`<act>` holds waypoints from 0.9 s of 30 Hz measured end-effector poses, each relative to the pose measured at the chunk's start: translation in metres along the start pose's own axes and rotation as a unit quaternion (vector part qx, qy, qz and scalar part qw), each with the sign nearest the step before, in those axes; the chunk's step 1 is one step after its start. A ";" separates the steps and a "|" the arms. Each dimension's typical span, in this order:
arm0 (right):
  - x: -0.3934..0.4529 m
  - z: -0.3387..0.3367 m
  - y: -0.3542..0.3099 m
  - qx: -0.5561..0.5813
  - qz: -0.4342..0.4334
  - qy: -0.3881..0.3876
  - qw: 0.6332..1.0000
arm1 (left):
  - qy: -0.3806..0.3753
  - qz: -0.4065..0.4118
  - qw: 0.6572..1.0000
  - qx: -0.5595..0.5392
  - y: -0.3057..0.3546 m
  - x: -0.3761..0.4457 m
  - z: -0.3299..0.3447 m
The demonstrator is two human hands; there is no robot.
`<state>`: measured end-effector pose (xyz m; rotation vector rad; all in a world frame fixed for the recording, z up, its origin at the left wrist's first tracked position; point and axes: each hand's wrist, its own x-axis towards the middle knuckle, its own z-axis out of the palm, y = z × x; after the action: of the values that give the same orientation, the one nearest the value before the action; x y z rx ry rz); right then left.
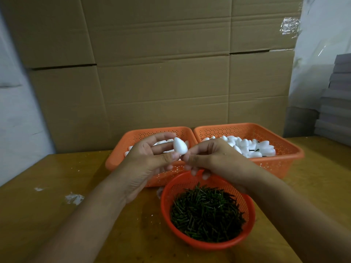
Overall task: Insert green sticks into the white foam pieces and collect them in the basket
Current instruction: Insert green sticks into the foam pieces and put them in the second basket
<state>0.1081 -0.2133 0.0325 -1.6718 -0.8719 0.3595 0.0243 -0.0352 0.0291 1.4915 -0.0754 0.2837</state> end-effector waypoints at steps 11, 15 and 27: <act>0.000 0.013 0.002 0.019 0.017 0.031 0.999 | 0.040 0.010 0.999 0.015 0.001 -0.001 0.005; -0.002 0.017 0.000 0.022 0.007 0.015 1.000 | 0.040 0.020 0.997 0.055 0.001 -0.002 0.005; -0.005 0.014 -0.006 0.041 0.024 -0.016 0.999 | -0.023 0.007 0.999 0.038 0.003 -0.002 -0.002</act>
<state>0.0933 -0.2067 0.0329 -1.6167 -0.8306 0.4494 0.0218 -0.0333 0.0314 1.5738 -0.1123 0.2668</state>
